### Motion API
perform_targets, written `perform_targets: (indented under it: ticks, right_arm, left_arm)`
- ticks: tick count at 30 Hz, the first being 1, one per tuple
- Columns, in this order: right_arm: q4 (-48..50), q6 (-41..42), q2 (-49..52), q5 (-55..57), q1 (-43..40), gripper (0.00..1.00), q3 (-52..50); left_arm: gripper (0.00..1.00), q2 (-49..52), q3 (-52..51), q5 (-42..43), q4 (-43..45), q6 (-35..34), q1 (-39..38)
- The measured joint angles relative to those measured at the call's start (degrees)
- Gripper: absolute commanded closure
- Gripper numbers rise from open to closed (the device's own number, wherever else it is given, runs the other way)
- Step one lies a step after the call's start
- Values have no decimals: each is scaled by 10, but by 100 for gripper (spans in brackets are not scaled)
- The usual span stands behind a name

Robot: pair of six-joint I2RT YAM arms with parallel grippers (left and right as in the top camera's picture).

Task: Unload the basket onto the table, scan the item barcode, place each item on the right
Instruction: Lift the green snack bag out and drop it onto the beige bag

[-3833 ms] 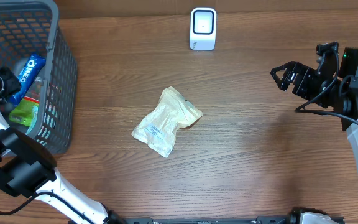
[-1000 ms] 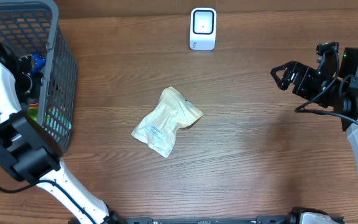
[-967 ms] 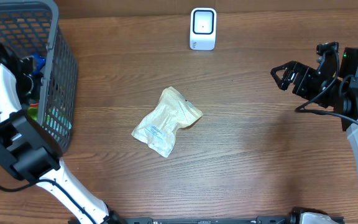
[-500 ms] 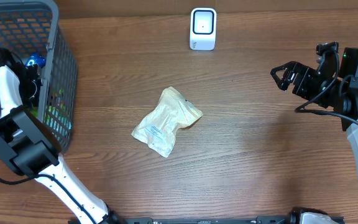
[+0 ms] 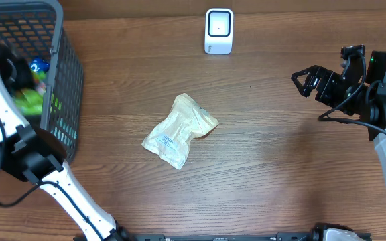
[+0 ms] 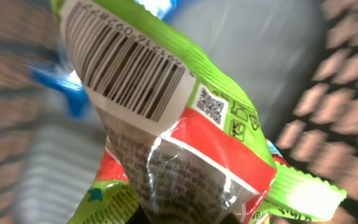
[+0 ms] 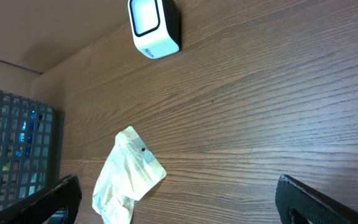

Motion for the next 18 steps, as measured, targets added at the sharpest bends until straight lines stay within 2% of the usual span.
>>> perform_targets:
  ticks: [4, 6, 12, 18]
  right_arm:
    - [0, 0, 0, 0, 0, 0, 0]
    - [1, 0, 0, 0, 0, 0, 0]
    - [2, 0, 0, 0, 0, 0, 0]
    - [2, 0, 0, 0, 0, 0, 0]
  left_arm:
    - [96, -4, 178, 0, -59, -20, 0]
    - [96, -20, 225, 1, -63, -32, 0]
    - [96, -95, 235, 2, -69, -53, -22]
    - [96, -166, 236, 6, -69, -60, -103]
